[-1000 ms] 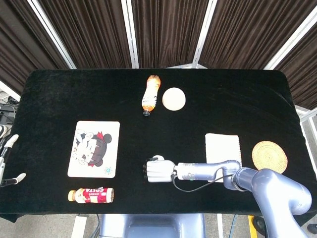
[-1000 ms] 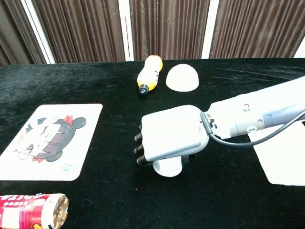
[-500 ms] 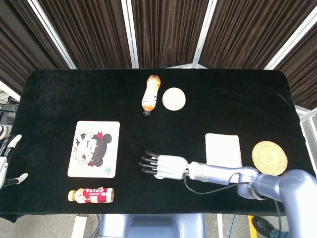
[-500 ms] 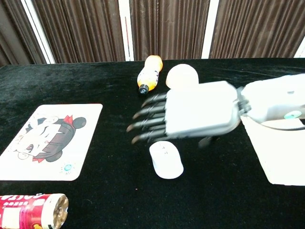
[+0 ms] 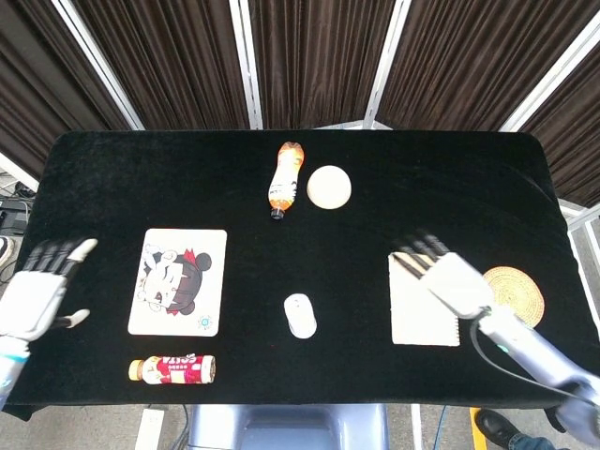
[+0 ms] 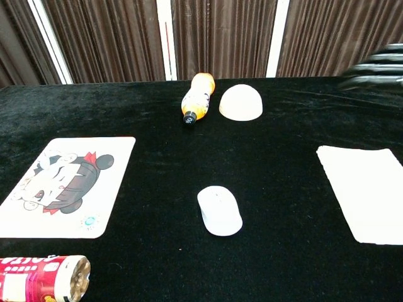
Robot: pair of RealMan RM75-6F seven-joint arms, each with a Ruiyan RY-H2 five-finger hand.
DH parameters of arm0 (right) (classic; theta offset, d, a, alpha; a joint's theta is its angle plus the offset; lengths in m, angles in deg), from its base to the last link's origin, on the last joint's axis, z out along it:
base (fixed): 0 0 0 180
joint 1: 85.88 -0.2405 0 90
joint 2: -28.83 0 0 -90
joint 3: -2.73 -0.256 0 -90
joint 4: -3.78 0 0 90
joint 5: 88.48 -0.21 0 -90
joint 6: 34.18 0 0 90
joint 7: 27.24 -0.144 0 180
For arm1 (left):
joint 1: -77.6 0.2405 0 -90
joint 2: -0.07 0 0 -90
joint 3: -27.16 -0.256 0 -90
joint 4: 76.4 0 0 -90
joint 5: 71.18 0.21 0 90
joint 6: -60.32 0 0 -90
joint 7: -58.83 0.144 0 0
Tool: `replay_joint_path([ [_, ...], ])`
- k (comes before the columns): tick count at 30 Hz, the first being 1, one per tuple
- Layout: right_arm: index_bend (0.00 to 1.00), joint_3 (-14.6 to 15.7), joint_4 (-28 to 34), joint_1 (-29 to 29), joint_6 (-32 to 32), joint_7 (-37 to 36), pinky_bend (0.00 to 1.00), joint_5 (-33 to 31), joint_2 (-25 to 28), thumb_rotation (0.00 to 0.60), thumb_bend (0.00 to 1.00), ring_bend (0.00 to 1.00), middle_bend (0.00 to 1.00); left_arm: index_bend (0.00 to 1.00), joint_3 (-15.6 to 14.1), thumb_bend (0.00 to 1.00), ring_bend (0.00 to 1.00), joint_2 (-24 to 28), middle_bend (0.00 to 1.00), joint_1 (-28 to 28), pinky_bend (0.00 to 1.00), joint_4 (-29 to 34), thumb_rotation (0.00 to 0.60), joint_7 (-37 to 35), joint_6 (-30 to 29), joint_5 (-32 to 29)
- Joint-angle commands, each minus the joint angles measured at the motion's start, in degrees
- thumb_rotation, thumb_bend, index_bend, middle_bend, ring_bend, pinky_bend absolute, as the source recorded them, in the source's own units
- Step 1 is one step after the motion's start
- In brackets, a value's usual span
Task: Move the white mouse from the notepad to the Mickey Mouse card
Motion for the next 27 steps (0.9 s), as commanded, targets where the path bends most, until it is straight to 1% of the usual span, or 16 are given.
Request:
replay_joint_path([
  [1,0.00,-0.6,5.6,5.4,-2.6,-2.8,0.00,-5.6,2.5,0.600,0.00,0.00,0.00,0.00,0.5,0.00,0.00,-1.7,0.00,-4.7,0.00,-0.7,0.600,0.9,4.4,4.0],
  [4,0.00,-1.5,8.6,8.3,-4.3,-4.4,0.00,-8.9,3.1,0.600,0.00,0.00,0.00,0.00,1.0,0.00,0.00,-3.5,0.00,-8.0,0.00,-1.1,0.600,1.2,7.0,6.5],
  [5,0.00,-1.9,9.8,10.0,-5.5,-5.4,0.00,-10.6,3.3,0.600,0.00,0.00,0.00,0.00,1.3,0.00,0.00,-4.9,0.00,-10.2,0.00,-1.1,0.600,2.0,9.0,7.8],
  [8,0.00,-2.4,11.4,12.7,-7.3,-7.1,0.00,-12.7,3.5,0.600,0.00,0.00,0.00,0.02,1.9,0.00,0.00,-7.8,0.00,-14.4,0.00,-0.7,0.600,3.4,13.4,9.2],
  [9,0.00,-2.7,11.9,13.9,-8.3,-8.1,0.00,-13.2,3.5,0.600,0.00,0.00,0.00,0.03,2.3,0.00,0.00,-9.4,0.00,-16.5,0.00,-0.8,0.600,4.8,15.5,9.8],
  [12,0.00,-3.5,12.7,16.0,-10.5,-9.5,0.00,-13.9,3.1,0.600,0.00,0.00,0.00,0.06,3.3,0.00,0.00,-13.6,0.00,-20.4,0.00,-1.4,0.600,9.3,19.1,10.8],
  [16,0.00,-4.5,14.5,18.6,-12.7,-9.7,0.00,-15.2,2.9,0.600,0.00,0.00,0.00,0.09,4.6,0.00,0.00,-20.3,0.00,-25.4,0.00,-3.0,0.600,14.1,25.5,8.4],
  [18,0.00,-4.9,15.7,19.5,-13.1,-9.2,0.00,-16.0,3.1,0.600,0.00,0.00,0.00,0.11,5.1,0.00,0.01,-23.3,0.00,-27.4,0.00,-4.6,0.600,15.7,27.7,7.6],
  [19,0.00,-5.1,16.5,20.1,-13.2,-8.6,0.00,-16.6,3.3,0.600,0.00,0.00,0.00,0.13,5.3,0.00,0.02,-25.7,0.01,-28.9,0.00,-6.0,0.600,16.4,29.3,7.1],
  [23,0.00,-5.4,17.8,21.1,-13.2,-6.4,0.00,-17.2,3.4,0.600,0.00,0.00,0.00,0.17,5.5,0.00,0.07,-30.8,0.04,-32.8,0.01,-9.9,0.600,16.9,32.7,6.8],
  [27,0.00,-5.6,18.7,21.8,-12.6,-4.4,0.00,-17.2,3.7,0.600,0.00,0.00,0.00,0.18,5.6,0.00,0.10,-34.4,0.05,-36.4,0.02,-13.8,0.600,16.3,35.3,7.0],
])
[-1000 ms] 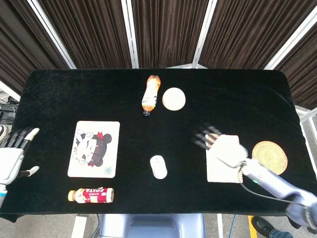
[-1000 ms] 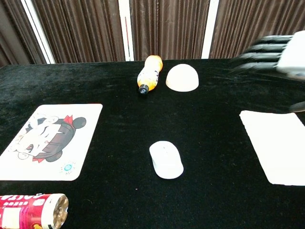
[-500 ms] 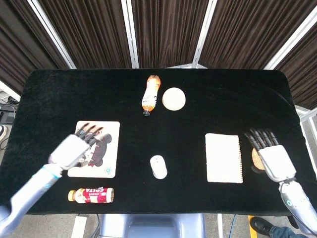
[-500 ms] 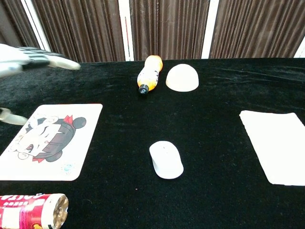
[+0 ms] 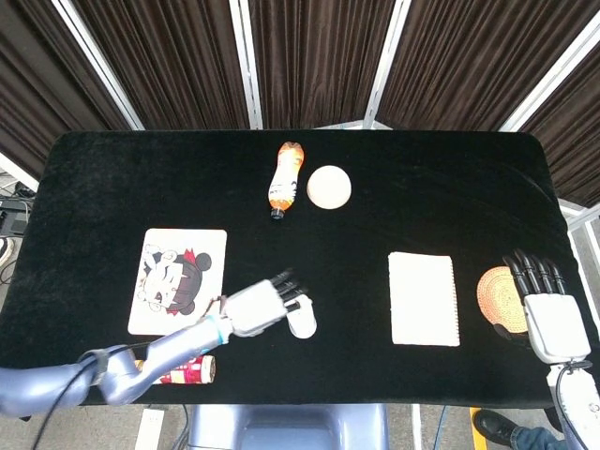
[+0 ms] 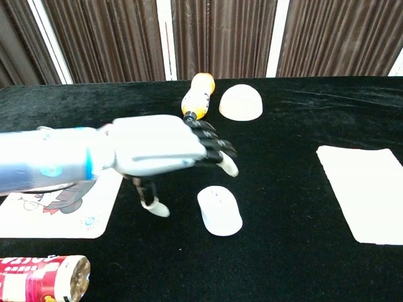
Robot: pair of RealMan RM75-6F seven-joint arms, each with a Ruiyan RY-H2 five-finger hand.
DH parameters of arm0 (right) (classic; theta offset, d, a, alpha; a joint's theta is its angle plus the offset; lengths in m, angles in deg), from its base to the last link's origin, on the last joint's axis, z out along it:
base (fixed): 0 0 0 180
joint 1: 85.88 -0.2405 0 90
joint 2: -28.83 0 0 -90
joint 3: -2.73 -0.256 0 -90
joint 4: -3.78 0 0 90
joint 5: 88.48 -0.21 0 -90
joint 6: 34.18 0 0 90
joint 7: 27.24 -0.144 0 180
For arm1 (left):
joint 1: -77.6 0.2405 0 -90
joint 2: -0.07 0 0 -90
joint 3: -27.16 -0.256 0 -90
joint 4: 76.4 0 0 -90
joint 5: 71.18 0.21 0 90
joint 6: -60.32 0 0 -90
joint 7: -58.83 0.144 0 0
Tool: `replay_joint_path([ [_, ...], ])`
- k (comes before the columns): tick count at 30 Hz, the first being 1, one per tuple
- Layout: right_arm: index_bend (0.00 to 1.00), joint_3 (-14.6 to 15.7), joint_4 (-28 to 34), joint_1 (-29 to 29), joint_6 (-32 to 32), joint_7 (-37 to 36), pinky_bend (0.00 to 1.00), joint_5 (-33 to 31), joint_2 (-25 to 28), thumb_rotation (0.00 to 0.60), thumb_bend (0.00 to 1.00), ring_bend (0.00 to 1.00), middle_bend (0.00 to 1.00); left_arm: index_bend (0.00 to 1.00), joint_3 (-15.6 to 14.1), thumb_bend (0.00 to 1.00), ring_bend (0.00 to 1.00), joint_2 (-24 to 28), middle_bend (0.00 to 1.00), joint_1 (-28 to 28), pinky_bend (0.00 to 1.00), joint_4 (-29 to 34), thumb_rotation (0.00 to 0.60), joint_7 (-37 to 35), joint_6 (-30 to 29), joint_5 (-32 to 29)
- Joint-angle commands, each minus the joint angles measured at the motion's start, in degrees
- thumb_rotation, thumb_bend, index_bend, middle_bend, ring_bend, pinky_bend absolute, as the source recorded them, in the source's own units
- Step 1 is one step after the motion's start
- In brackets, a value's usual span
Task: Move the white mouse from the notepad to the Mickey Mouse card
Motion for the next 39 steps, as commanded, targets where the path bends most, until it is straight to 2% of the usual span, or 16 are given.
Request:
replay_joint_path([
  [1,0.00,-0.2,0.8,0.6,0.4,1.2,0.00,-0.2,0.3,0.600,0.00,0.00,0.00,0.19,0.3,0.00,0.10,-3.1,0.06,-3.2,0.03,-3.3,0.600,0.1,2.4,0.1],
  [9,0.00,-2.0,0.9,1.8,1.7,0.7,0.00,-0.3,0.7,0.600,0.00,0.00,0.00,0.24,-0.5,0.00,0.13,-9.0,0.08,-9.3,0.07,-10.6,0.600,-1.2,6.3,-0.2],
  [13,0.00,-3.1,0.3,2.2,2.5,0.2,0.00,-0.6,0.7,0.600,0.00,0.00,0.00,0.29,-1.6,0.00,0.22,-10.8,0.17,-11.1,0.19,-13.3,0.600,-2.5,6.2,0.4],
  [16,0.00,-3.7,0.0,2.5,3.0,-0.2,0.00,-0.7,0.7,0.600,0.00,0.00,0.00,0.37,-2.7,0.00,0.30,-11.5,0.27,-12.0,0.29,-14.7,0.600,-3.6,5.7,1.2],
  [20,0.00,-4.6,-0.3,2.9,3.7,-0.4,0.00,-0.8,0.7,0.600,0.00,0.00,0.00,0.59,-4.2,0.00,0.46,-12.4,0.45,-13.0,0.42,-16.5,0.600,-5.4,3.4,3.1],
  [21,0.00,-4.8,-0.3,3.0,3.8,-0.5,0.00,-0.8,0.7,0.600,0.00,0.00,0.00,0.61,-4.8,0.00,0.48,-12.3,0.47,-13.2,0.43,-16.9,0.600,-6.1,1.8,4.4],
  [26,0.00,-5.3,-0.3,3.5,4.4,-0.1,0.00,-0.4,0.5,0.600,0.00,0.00,0.00,0.69,-8.0,0.00,0.52,-9.0,0.52,-14.1,0.48,-16.9,0.600,-11.3,-4.2,9.5],
  [31,0.00,-5.7,-0.1,3.8,4.9,0.6,0.00,-0.3,0.3,0.600,0.00,0.00,0.00,0.70,-10.6,0.00,0.53,-4.3,0.53,-14.0,0.48,-15.6,0.600,-14.2,-8.3,12.3],
  [34,0.00,-6.0,0.2,4.0,5.0,1.3,0.00,-0.1,0.1,0.600,0.00,0.00,0.00,0.70,-13.2,0.00,0.53,-0.1,0.53,-13.8,0.48,-15.1,0.600,-16.3,-12.2,15.4],
  [39,0.00,-6.3,0.4,4.4,5.5,2.6,0.00,0.0,-0.4,0.600,0.00,0.00,0.00,0.73,-20.8,0.00,0.53,6.6,0.53,-12.9,0.48,-19.9,0.600,-22.5,-21.5,23.7],
])
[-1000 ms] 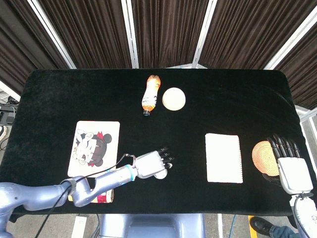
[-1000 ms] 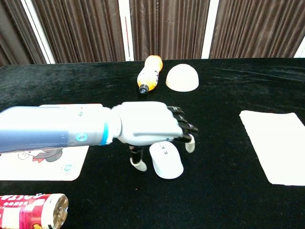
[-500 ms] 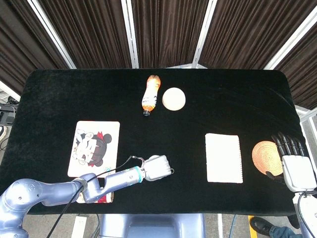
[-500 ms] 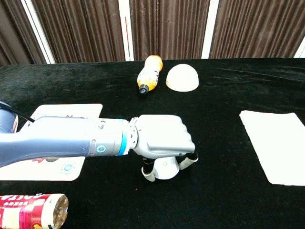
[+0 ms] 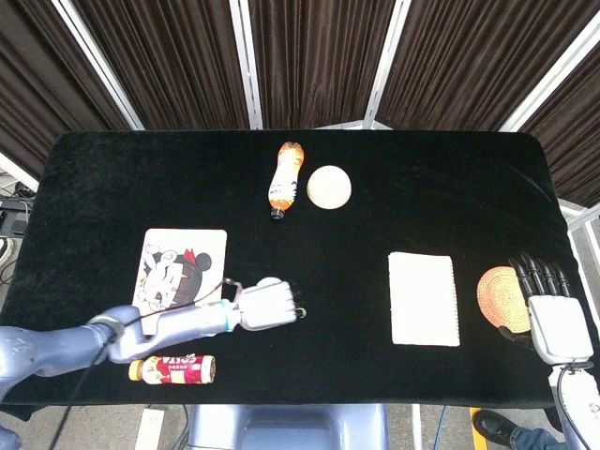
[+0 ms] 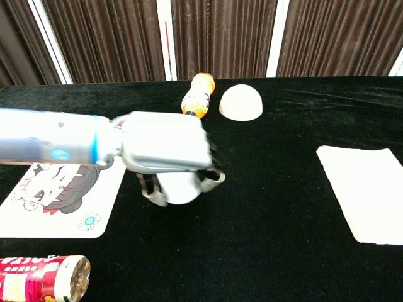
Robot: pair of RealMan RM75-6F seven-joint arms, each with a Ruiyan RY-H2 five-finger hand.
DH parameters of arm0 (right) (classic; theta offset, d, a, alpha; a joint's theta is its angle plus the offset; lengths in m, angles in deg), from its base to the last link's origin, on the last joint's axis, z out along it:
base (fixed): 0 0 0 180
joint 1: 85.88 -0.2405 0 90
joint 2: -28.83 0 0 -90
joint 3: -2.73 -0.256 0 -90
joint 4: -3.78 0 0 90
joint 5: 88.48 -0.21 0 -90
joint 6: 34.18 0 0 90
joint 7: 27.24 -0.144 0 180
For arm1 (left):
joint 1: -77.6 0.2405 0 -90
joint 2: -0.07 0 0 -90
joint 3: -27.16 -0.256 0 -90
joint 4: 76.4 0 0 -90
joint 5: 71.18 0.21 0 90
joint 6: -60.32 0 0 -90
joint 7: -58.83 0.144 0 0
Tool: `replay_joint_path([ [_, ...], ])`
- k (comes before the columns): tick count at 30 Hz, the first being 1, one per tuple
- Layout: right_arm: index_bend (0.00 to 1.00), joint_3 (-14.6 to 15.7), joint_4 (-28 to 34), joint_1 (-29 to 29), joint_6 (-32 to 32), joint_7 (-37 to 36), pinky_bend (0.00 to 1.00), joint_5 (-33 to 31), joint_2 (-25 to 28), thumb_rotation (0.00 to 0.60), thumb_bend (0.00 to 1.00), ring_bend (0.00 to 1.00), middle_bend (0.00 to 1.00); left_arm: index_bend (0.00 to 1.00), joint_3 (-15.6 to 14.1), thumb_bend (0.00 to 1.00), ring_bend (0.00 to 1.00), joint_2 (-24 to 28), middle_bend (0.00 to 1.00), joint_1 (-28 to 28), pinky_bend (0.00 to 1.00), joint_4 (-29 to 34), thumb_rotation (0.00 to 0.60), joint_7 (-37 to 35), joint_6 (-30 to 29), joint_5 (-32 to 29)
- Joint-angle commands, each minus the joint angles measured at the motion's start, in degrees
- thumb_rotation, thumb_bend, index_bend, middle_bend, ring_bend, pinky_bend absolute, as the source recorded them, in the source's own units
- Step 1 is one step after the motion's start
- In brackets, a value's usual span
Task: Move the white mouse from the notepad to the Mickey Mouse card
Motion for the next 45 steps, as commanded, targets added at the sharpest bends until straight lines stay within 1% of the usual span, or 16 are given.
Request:
replay_joint_path([
  [1,0.00,-0.3,0.0,0.2,0.3,0.9,0.00,-0.2,-0.4,0.600,0.00,0.00,0.00,0.74,-7.2,0.00,0.53,5.6,0.53,1.2,0.49,-5.5,0.600,-6.0,-8.7,7.4],
  [3,0.00,-0.5,0.1,0.3,0.5,1.4,0.00,-0.4,-0.6,0.600,0.00,0.00,0.00,0.74,-9.2,0.00,0.53,6.3,0.53,2.2,0.49,-8.7,0.600,-8.2,-11.9,9.0],
  [7,0.00,-0.9,0.2,0.3,1.1,2.7,0.00,-1.1,-1.2,0.600,0.00,0.00,0.00,0.74,-12.6,0.00,0.53,6.3,0.53,5.7,0.49,-17.3,0.600,-13.5,-17.8,10.2],
  [12,0.00,-1.4,0.4,0.2,1.8,4.7,0.00,-1.5,-2.1,0.600,0.00,0.00,0.00,0.74,-14.9,0.00,0.53,3.8,0.53,9.0,0.49,-28.1,0.600,-18.6,-23.2,11.3],
  [18,0.00,-1.7,0.6,0.0,2.6,5.9,0.00,-1.5,-3.0,0.600,0.00,0.00,0.00,0.74,-17.1,0.00,0.53,0.8,0.53,11.8,0.49,-37.5,0.600,-22.2,-25.9,12.1],
  [26,0.00,-2.3,0.9,0.1,3.7,6.0,0.00,-2.9,-2.8,0.600,0.00,0.00,0.00,0.74,-18.4,0.00,0.53,-3.2,0.53,13.9,0.49,-45.0,0.600,-24.8,-27.6,12.2],
  [29,0.00,-2.5,0.9,0.2,3.7,5.8,0.00,-2.8,-2.6,0.600,0.00,0.00,0.00,0.72,-19.3,0.00,0.51,-4.4,0.50,13.9,0.46,-47.5,0.600,-23.8,-27.9,12.9],
  [30,0.00,-2.5,0.8,0.3,3.7,5.5,0.00,-2.8,-2.5,0.600,0.00,0.00,0.00,0.69,-19.6,0.00,0.48,-4.6,0.47,13.8,0.44,-48.4,0.600,-22.8,-27.9,13.2],
  [31,0.00,-2.6,0.8,0.4,3.8,5.3,0.00,-2.8,-2.4,0.600,0.00,0.00,0.00,0.61,-19.9,0.00,0.40,-4.7,0.39,13.7,0.38,-49.1,0.600,-22.1,-27.6,13.5],
  [32,0.00,-2.6,0.8,0.4,3.8,5.1,0.00,-2.8,-2.3,0.600,0.00,0.00,0.00,0.47,-20.1,0.00,0.26,-4.7,0.26,13.6,0.29,-49.4,0.600,-21.4,-27.1,13.5],
  [33,0.00,-2.6,0.9,0.5,3.8,4.8,0.00,-2.7,-2.2,0.600,0.00,0.00,0.00,0.36,-20.2,0.00,0.16,-4.7,0.17,13.6,0.21,-49.6,0.600,-20.7,-26.8,13.4],
  [34,0.00,-2.7,0.9,0.6,3.8,4.6,0.00,-2.6,-2.1,0.600,0.00,0.00,0.00,0.20,-20.2,0.00,0.05,-4.7,0.06,13.6,0.10,-49.6,0.600,-20.3,-26.8,13.4],
  [35,0.00,-2.7,1.0,0.6,3.8,4.3,0.00,-2.6,-2.1,0.600,0.00,0.00,0.00,0.08,-20.2,0.00,0.01,-4.6,0.01,13.6,0.03,-49.6,0.600,-19.7,-27.2,13.4],
  [36,0.00,-2.8,1.0,0.8,3.6,4.0,0.00,-2.3,-2.0,0.600,0.00,0.00,0.00,0.04,-20.3,0.00,0.00,-4.5,0.00,13.6,0.01,-49.7,0.600,-19.2,-27.9,13.4],
  [37,0.00,-2.8,1.1,0.8,3.4,3.7,0.00,-2.1,-1.9,0.600,0.00,0.00,0.00,0.00,-20.4,0.00,0.00,-4.1,0.00,13.6,0.00,-49.6,0.600,-18.9,-28.4,13.4],
  [45,0.00,-2.7,1.7,1.2,3.0,3.1,0.00,-1.0,-1.5,0.600,0.00,0.00,0.00,0.00,-19.9,0.00,0.00,-2.0,0.00,14.0,0.00,-48.2,0.600,-17.5,-30.6,12.3],
])
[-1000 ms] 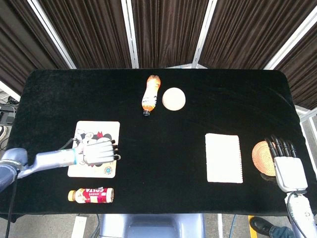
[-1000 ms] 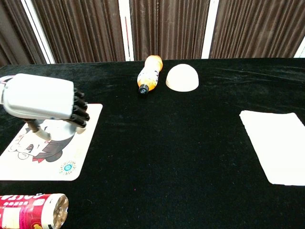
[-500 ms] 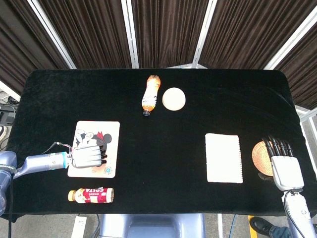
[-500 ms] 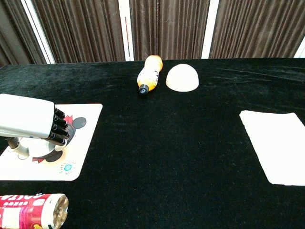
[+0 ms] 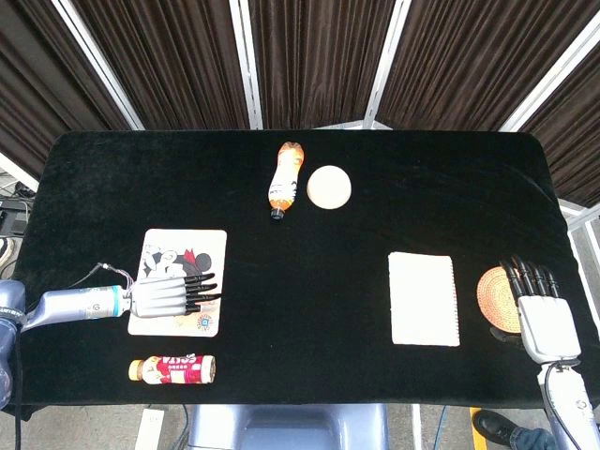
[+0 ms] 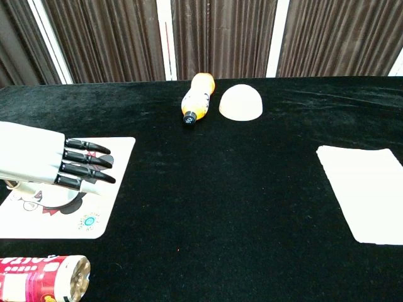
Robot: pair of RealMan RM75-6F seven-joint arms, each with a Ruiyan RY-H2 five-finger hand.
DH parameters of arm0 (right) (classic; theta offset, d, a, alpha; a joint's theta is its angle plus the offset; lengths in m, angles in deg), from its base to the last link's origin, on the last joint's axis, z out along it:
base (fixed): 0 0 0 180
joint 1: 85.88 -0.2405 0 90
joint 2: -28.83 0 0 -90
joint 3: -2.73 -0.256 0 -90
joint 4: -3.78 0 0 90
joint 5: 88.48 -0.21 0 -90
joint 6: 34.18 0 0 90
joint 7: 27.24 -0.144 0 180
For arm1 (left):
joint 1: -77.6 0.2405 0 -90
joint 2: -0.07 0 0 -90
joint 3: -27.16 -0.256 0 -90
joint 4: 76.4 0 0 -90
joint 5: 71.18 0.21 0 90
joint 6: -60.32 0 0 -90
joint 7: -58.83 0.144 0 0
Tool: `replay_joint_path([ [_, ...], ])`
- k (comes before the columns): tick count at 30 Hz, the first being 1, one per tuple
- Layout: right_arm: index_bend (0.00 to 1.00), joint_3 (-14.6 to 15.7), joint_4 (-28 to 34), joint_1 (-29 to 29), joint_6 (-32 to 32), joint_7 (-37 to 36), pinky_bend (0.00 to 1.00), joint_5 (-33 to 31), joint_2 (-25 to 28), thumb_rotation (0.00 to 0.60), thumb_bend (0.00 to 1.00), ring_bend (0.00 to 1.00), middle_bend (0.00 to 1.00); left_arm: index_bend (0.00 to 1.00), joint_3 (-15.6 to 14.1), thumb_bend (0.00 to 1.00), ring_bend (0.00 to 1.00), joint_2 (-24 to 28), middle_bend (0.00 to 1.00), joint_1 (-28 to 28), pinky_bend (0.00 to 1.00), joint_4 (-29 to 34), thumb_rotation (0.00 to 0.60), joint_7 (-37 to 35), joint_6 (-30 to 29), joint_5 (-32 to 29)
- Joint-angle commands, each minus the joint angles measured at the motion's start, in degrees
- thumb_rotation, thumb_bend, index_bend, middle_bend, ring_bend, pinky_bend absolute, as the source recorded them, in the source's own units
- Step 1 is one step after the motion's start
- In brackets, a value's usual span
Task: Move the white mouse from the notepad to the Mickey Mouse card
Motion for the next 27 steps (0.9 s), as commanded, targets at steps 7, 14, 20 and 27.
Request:
replay_joint_path([
  [7,0.00,0.4,0.6,0.5,-1.0,0.2,0.00,2.2,0.5,0.600,0.00,0.00,0.00,0.00,8.4,0.00,0.00,6.2,0.00,3.6,0.00,9.2,0.600,-0.6,-8.0,-9.9],
  [14,0.00,0.6,1.0,0.7,-1.2,-0.4,0.00,3.5,0.8,0.600,0.00,0.00,0.00,0.00,18.1,0.00,0.00,16.3,0.00,10.8,0.00,35.2,0.600,3.1,-6.1,-26.9],
  [20,0.00,0.9,1.4,0.9,-1.7,-1.3,0.00,5.2,1.6,0.600,0.00,0.00,0.00,0.00,19.8,0.00,0.00,27.2,0.00,20.3,0.00,68.0,0.600,18.6,-2.4,-44.9],
  [27,0.00,1.0,2.0,1.4,-2.4,-3.1,0.00,6.7,2.6,0.600,0.00,0.00,0.00,0.00,19.0,0.00,0.00,29.5,0.00,28.1,0.00,81.1,0.600,24.5,-6.4,-52.3],
])
